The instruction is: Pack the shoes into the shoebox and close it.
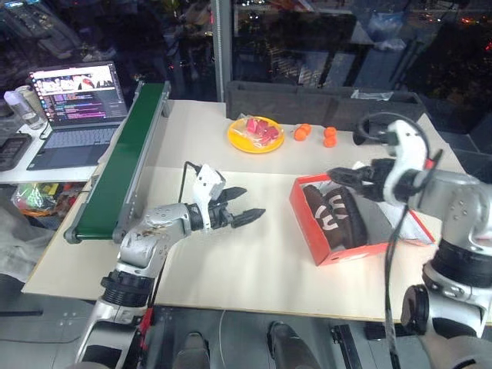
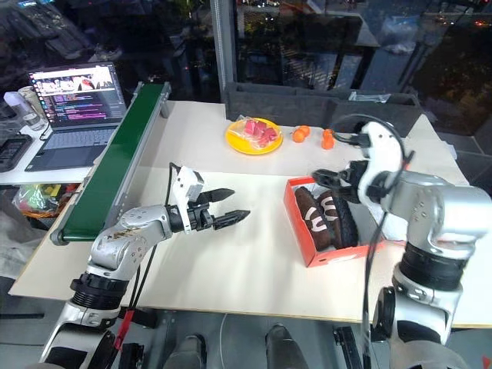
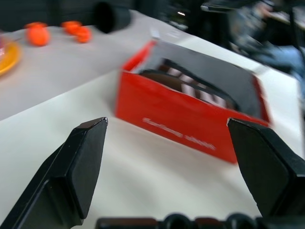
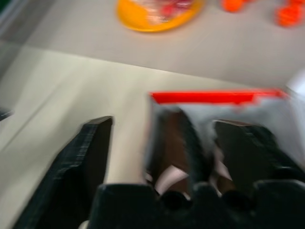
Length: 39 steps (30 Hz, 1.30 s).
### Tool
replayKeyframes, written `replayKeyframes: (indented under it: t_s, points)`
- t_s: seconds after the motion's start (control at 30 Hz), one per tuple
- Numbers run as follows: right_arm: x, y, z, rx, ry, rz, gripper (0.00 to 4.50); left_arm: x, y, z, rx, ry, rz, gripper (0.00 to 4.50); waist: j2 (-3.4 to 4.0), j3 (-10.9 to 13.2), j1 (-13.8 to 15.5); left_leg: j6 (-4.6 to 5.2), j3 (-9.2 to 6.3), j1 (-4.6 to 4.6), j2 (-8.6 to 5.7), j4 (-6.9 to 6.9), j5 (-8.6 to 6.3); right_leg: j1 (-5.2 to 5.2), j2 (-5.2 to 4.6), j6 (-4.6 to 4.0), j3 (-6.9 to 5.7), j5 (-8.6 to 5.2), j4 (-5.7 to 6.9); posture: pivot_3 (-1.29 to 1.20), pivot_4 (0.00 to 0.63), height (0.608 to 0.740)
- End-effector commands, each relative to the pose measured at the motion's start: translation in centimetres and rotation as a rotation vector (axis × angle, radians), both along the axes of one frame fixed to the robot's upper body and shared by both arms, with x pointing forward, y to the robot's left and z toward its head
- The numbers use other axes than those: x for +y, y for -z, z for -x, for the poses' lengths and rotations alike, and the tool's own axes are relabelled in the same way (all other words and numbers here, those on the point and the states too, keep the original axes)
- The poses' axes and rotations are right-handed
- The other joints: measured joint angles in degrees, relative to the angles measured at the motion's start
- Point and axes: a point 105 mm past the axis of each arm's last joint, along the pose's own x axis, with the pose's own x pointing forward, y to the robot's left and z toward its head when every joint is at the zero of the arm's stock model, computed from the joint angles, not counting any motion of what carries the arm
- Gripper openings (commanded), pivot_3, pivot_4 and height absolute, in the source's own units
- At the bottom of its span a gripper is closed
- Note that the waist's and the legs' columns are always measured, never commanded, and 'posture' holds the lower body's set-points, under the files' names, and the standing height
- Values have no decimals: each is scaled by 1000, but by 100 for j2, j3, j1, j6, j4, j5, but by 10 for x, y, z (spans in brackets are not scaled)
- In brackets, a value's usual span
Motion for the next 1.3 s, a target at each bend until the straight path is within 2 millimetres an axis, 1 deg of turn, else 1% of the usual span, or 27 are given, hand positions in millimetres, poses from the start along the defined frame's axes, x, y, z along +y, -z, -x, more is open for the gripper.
replayKeyframes:
  t_s: [0.03, 0.07, 0.1, 0.17, 0.27, 0.37, 0.47, 0.53, 0.63, 0.77, 0.87, 0.9, 1.0, 1.03, 1.2, 1.3]
  points:
    - [-25, -2, 11, -26, 104, 55, 2351, -11, -11, 12, -104, 111, -34, 4315, 0, 0, 5, -1, 1, 0, 0, 1, 0, 0, 0, 0, 1, 0, 1, 0, 150, 707]
    - [-28, -1, 13, -24, 116, 66, 2161, -12, -10, 13, -107, 121, -40, 4315, 1, 1, 2, -1, 1, 0, 0, 1, 1, -1, -1, 0, 1, 0, 1, 0, 150, 707]
    - [-30, 0, 14, -24, 122, 74, 1711, -12, -9, 13, -109, 126, -44, 4315, 3, 1, -11, -1, 1, 0, -1, 1, 1, 0, -1, 1, 2, 1, 2, 0, 150, 707]
    - [-37, 2, 20, -20, 154, 99, 990, -15, -6, 15, -112, 148, -57, 4315, 4, 2, -30, 0, 1, 5, -1, -1, 1, -1, -1, 0, 3, 1, 7, 0, 150, 707]
    - [-46, 5, 34, -8, 191, 128, 10, -19, -3, 15, -110, 165, -61, 4315, 4, 2, -4, 5, 1, 7, 0, -4, 4, 0, -1, -1, 2, 1, 7, 0, 150, 707]
    - [-56, 8, 47, 18, 211, 189, 10, -22, 1, 14, -110, 175, -71, 4315, 4, 2, 18, 5, 1, 1, -1, 0, 5, 1, -1, 0, 3, 2, 3, 0, 150, 707]
    - [-66, 8, 50, 34, 249, 215, 10, -24, 5, 12, -114, 183, -85, 4315, 3, 3, 19, 5, 1, 0, -4, 1, 5, 1, -6, 1, 3, 2, 2, 0, 150, 707]
    - [-73, 8, 45, 25, 314, 153, 10, -26, 7, 12, -117, 190, -91, 4315, 2, 3, -6, 5, 1, 3, -4, 2, 5, 2, -6, 1, 3, 2, 2, 0, 150, 707]
    - [-71, 7, 37, -10, 359, 34, 10, -28, 9, 11, -125, 201, -102, 4315, 1, 4, -28, 9, 1, 8, -4, 2, 8, 3, -5, -1, 3, 7, 6, 0, 150, 707]
    - [-81, 28, 39, 53, 449, -16, 10, -30, 11, 11, -134, 209, -109, 4315, 2, 4, 1, 18, 1, 11, -4, -1, 19, 4, -4, 0, 2, 16, 7, 0, 150, 707]
    - [-94, 46, 45, 120, 545, -23, 10, -30, 13, 10, -131, 208, -109, 4315, 2, 4, 27, 17, 1, 1, -6, 1, 19, 5, -7, 1, 2, 16, 2, 0, 150, 707]
    - [-100, 51, 47, 137, 587, -31, 10, -29, 14, 10, -129, 206, -110, 4315, 2, 4, 22, 17, 1, 0, -6, 1, 19, 5, -7, 1, 3, 15, 0, 0, 150, 707]
    - [-126, 68, 60, 212, 784, -52, 10, -29, 18, 10, -122, 201, -114, 4315, 3, 4, 14, 18, 1, 0, -5, -7, 19, 4, -7, 2, 2, 15, 0, 0, 150, 707]
    - [-130, 71, 62, 221, 834, -86, 10, -29, 18, 10, -121, 201, -114, 4315, 3, 4, 13, 18, 1, 1, -6, -9, 19, 3, -7, 1, 2, 15, 1, 0, 150, 707]
    - [-136, 87, 66, 250, 988, -289, 10, -31, 20, 10, -119, 198, -112, 4315, 6, 4, -35, 18, 1, 8, -6, -6, 20, 4, -6, 2, 2, 21, 6, 0, 150, 707]
    - [-138, 95, 65, 271, 1029, -366, 10, -31, 20, 9, -118, 192, -111, 4315, 9, 4, -29, 23, 1, 15, -6, -6, 24, 8, -6, 0, 2, 23, 10, 0, 150, 707]
